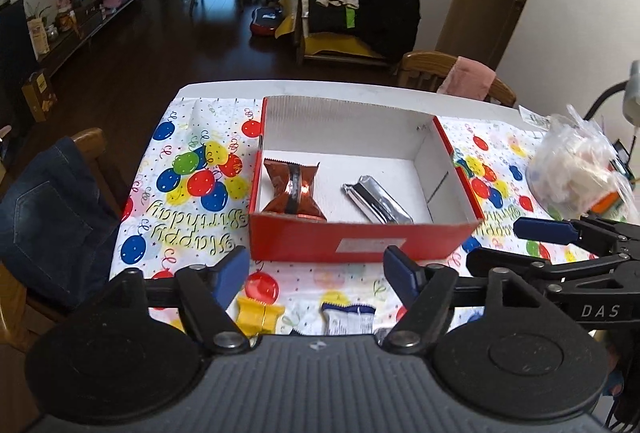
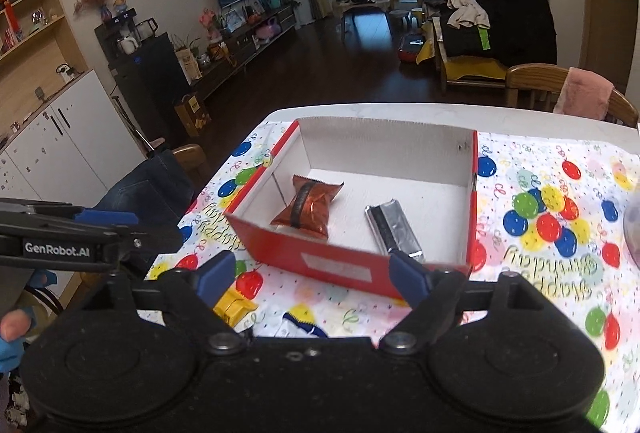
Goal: Organize snacks
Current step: 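Grasp cream pastry pack with left gripper while right gripper grasps red chip bag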
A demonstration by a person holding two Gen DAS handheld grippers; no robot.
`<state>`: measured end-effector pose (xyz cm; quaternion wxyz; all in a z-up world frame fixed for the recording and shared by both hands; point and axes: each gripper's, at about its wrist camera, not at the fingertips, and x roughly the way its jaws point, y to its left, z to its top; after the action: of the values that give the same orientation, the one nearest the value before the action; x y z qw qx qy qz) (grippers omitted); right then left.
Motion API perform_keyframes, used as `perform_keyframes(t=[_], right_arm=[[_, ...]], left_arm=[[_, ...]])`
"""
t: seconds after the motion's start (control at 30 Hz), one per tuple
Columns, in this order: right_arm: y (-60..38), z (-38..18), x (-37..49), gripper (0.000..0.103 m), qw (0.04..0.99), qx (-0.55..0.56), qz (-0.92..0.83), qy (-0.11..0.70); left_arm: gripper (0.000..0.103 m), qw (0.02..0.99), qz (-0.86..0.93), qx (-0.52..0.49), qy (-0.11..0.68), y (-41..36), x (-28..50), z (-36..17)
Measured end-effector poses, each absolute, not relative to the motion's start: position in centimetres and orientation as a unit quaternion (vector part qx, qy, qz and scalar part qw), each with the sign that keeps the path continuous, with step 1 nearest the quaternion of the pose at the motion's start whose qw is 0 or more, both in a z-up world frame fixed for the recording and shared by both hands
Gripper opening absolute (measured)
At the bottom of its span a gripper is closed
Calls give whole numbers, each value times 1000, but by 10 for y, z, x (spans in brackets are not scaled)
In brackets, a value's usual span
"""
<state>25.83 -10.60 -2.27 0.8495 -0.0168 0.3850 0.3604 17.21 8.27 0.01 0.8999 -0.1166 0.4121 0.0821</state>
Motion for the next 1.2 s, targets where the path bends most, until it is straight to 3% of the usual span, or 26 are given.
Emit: perform_keyframes(t=[0.07, 0.13, 0.2, 0.83, 1.2], right_arm=[[-106, -26, 248, 89, 851, -15, 358, 383], [-108, -31, 237, 99, 855, -7, 350, 383], [-108, -37, 228, 103, 858, -1, 343, 381], [-104, -149, 179, 103, 809, -75, 288, 506], [-100, -181, 177, 102, 785, -82, 272, 550]], left_arm=[[80, 901, 82, -113, 411, 84, 162, -4], [80, 900, 79, -114, 414, 87, 154, -10], [81, 898, 78, -111, 419, 89, 146, -17], [81, 852, -1, -87, 516, 94, 108, -121], [81, 825, -57, -110, 551, 97, 109, -154]])
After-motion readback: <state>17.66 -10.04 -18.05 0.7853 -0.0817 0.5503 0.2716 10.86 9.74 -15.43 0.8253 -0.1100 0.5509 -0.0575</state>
